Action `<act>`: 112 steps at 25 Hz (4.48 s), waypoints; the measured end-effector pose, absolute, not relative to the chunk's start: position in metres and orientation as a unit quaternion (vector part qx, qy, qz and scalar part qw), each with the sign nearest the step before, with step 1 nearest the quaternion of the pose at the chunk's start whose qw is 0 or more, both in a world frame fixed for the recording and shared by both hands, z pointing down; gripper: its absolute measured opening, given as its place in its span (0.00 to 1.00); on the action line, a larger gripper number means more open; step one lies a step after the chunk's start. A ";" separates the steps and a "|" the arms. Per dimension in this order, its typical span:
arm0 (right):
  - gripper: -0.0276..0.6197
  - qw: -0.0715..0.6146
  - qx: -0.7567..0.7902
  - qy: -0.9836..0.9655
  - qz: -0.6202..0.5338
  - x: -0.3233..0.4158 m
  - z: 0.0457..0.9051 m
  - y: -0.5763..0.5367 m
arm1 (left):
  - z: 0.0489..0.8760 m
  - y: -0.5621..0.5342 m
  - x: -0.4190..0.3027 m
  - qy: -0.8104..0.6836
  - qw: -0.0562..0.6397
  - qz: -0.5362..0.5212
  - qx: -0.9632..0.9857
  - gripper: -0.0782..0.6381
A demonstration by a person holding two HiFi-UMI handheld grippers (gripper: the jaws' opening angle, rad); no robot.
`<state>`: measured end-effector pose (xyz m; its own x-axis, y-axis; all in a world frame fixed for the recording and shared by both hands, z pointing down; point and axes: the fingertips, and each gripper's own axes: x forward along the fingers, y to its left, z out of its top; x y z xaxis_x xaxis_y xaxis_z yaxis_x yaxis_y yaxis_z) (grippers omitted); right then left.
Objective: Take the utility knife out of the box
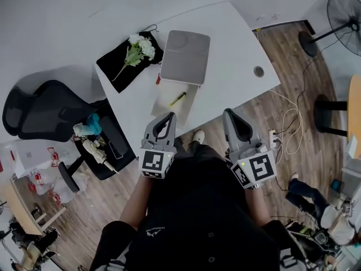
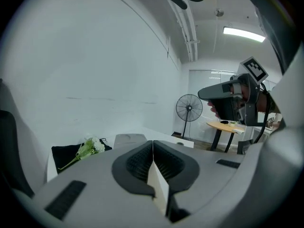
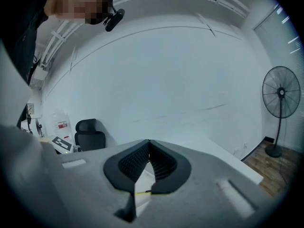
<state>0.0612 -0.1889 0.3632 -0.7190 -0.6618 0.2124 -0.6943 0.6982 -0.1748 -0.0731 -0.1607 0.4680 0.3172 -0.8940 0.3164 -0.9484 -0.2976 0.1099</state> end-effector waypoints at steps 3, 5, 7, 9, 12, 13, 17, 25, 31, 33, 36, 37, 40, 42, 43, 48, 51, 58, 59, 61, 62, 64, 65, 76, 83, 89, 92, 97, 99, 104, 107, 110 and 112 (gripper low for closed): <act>0.05 0.073 0.378 -0.914 0.126 0.059 0.367 -0.188 | 0.481 -0.166 -0.074 -0.563 0.148 0.107 0.806 0.12; 0.05 0.074 0.384 -0.911 0.129 0.058 0.368 -0.188 | 0.490 -0.169 -0.074 -0.555 0.152 0.115 0.810 0.12; 0.05 0.076 0.388 -0.909 0.131 0.056 0.368 -0.187 | 0.497 -0.172 -0.074 -0.548 0.157 0.122 0.812 0.12; 0.05 0.078 0.392 -0.907 0.132 0.054 0.369 -0.187 | 0.506 -0.175 -0.074 -0.542 0.164 0.132 0.813 0.12; 0.05 0.082 0.396 -0.905 0.134 0.050 0.371 -0.185 | 0.526 -0.178 -0.077 -0.533 0.174 0.152 0.814 0.12; 0.05 0.083 0.397 -0.904 0.135 0.048 0.373 -0.184 | 0.533 -0.179 -0.078 -0.530 0.176 0.159 0.814 0.12; 0.05 0.089 0.404 -0.899 0.142 0.045 0.378 -0.181 | 0.553 -0.183 -0.081 -0.519 0.183 0.182 0.815 0.12; 0.05 0.096 0.421 -0.889 0.151 0.043 0.387 -0.181 | 0.583 -0.196 -0.083 -0.498 0.192 0.216 0.818 0.12; 0.05 0.099 0.438 -0.880 0.158 0.045 0.392 -0.181 | 0.603 -0.204 -0.082 -0.478 0.199 0.245 0.819 0.12; 0.05 0.100 0.445 -0.876 0.159 0.047 0.393 -0.181 | 0.610 -0.207 -0.080 -0.470 0.202 0.256 0.820 0.12; 0.05 0.099 0.459 -0.868 0.161 0.051 0.394 -0.182 | 0.617 -0.212 -0.078 -0.459 0.206 0.271 0.821 0.12; 0.05 0.099 0.463 -0.866 0.162 0.053 0.394 -0.183 | 0.620 -0.214 -0.077 -0.456 0.207 0.276 0.820 0.12; 0.05 0.101 0.473 -0.860 0.164 0.055 0.396 -0.183 | 0.627 -0.221 -0.078 -0.450 0.210 0.289 0.819 0.12; 0.05 0.102 0.479 -0.856 0.167 0.057 0.398 -0.182 | 0.631 -0.224 -0.079 -0.445 0.209 0.300 0.818 0.12; 0.05 0.101 0.482 -0.854 0.168 0.058 0.399 -0.182 | 0.633 -0.225 -0.079 -0.441 0.208 0.306 0.817 0.12; 0.05 0.101 0.498 -0.844 0.171 0.062 0.402 -0.180 | 0.643 -0.230 -0.077 -0.427 0.209 0.323 0.818 0.12; 0.05 0.103 0.504 -0.840 0.174 0.063 0.404 -0.178 | 0.653 -0.231 -0.076 -0.417 0.215 0.334 0.818 0.13; 0.05 0.107 0.511 -0.834 0.179 0.061 0.407 -0.177 | 0.669 -0.236 -0.075 -0.398 0.226 0.357 0.814 0.27; 0.05 0.107 0.511 -0.834 0.179 0.060 0.407 -0.177 | 0.671 -0.236 -0.074 -0.394 0.227 0.362 0.814 0.27; 0.05 0.109 0.513 -0.833 0.179 0.059 0.408 -0.177 | 0.677 -0.237 -0.074 -0.389 0.228 0.371 0.812 0.27; 0.05 0.110 0.514 -0.832 0.180 0.059 0.408 -0.177 | 0.681 -0.238 -0.075 -0.388 0.229 0.375 0.810 0.27; 0.05 0.112 0.516 -0.830 0.181 0.058 0.411 -0.177 | 0.688 -0.241 -0.075 -0.386 0.231 0.385 0.806 0.27; 0.05 0.113 0.517 -0.829 0.182 0.058 0.412 -0.177 | 0.691 -0.242 -0.076 -0.384 0.231 0.390 0.804 0.27; 0.05 0.118 0.529 -0.819 0.186 0.061 0.416 -0.174 | 0.713 -0.249 -0.074 -0.369 0.240 0.420 0.794 0.27; 0.05 0.119 0.532 -0.817 0.188 0.060 0.418 -0.173 | 0.721 -0.248 -0.072 -0.354 0.261 0.432 0.787 0.27; 0.05 0.119 0.538 -0.813 0.189 0.063 0.418 -0.171 | 0.724 -0.248 -0.071 -0.352 0.256 0.447 0.781 0.26; 0.05 0.119 0.537 -0.814 0.188 0.062 0.418 -0.172 | 0.725 -0.248 -0.071 -0.355 0.248 0.458 0.777 0.25; 0.05 0.119 0.535 -0.815 0.185 0.060 0.418 -0.171 | 0.725 -0.248 -0.072 -0.361 0.251 0.452 0.776 0.20; 0.05 0.120 0.536 -0.815 0.184 0.061 0.418 -0.171 | 0.725 -0.248 -0.072 -0.363 0.252 0.452 0.775 0.20; 0.05 0.119 0.538 -0.814 0.185 0.064 0.417 -0.170 | 0.721 -0.249 -0.073 -0.372 0.255 0.443 0.775 0.19; 0.05 0.118 0.538 -0.814 0.185 0.065 0.416 -0.170 | 0.711 -0.251 -0.075 -0.385 0.258 0.423 0.779 0.19; 0.05 0.117 0.533 -0.818 0.185 0.064 0.417 -0.170 | 0.702 -0.251 -0.078 -0.397 0.259 0.408 0.780 0.19; 0.05 0.116 0.529 -0.820 0.184 0.063 0.417 -0.170 | 0.698 -0.249 -0.078 -0.400 0.259 0.400 0.782 0.19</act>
